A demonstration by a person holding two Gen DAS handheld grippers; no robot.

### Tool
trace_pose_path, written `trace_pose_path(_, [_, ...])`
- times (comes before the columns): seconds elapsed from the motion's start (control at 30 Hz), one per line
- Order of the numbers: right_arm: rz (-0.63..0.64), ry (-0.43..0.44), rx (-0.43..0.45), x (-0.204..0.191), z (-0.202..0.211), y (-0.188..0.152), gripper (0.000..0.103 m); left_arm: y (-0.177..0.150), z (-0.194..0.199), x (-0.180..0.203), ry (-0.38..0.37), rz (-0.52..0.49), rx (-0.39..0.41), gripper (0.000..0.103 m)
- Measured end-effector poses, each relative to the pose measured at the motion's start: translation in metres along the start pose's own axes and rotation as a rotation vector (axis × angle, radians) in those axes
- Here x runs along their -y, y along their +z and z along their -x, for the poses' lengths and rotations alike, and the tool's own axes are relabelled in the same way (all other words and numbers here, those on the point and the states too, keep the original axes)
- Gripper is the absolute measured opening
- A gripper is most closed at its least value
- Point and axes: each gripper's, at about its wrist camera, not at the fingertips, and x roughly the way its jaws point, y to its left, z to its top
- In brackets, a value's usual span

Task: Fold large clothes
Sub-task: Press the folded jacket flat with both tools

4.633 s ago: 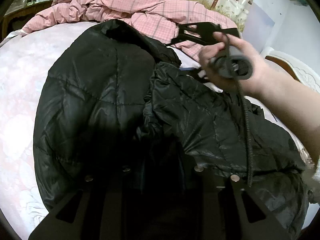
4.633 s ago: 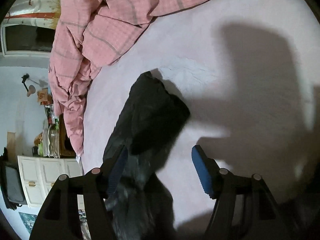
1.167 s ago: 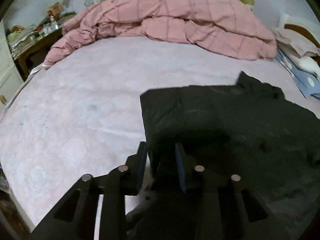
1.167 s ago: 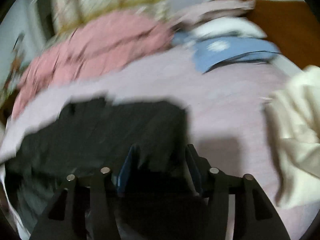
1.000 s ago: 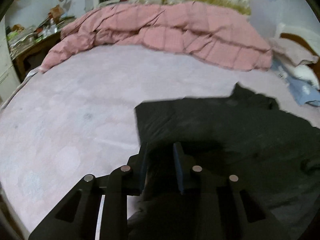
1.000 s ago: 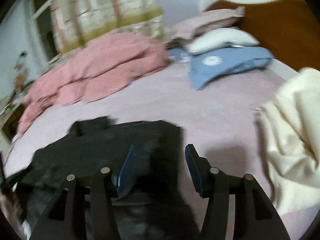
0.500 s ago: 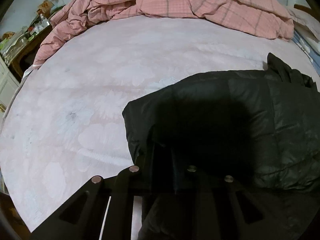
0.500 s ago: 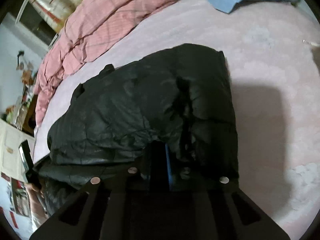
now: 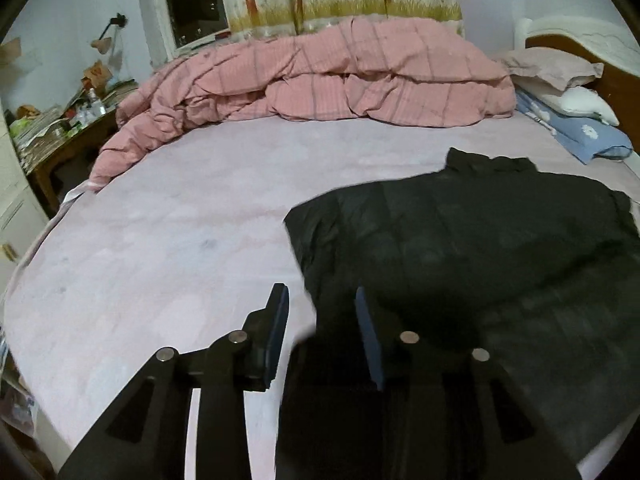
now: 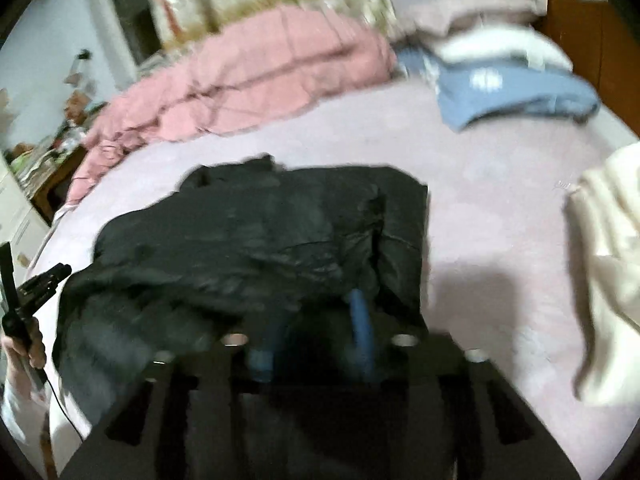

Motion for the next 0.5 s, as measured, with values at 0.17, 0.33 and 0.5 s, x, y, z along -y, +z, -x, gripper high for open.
trace_pose_path(0.17, [-0.009, -0.004, 0.076, -0.001, 0.049, -0.038, 0.056, -0.041, 0.022, -0.011, -0.002, 0.072, -0.012, 0.053])
trace_pose_path(0.33, [-0.052, 0.006, 0.096, 0.001, 0.059, -0.064, 0.057, -0.064, 0.008, -0.003, 0.041, 0.038, -0.053, 0.070])
trace_pose_path(0.5, [-0.051, -0.158, 0.104, 0.011, 0.060, -0.081, 0.062, -0.069, 0.001, -0.006, 0.020, 0.086, -0.068, 0.051])
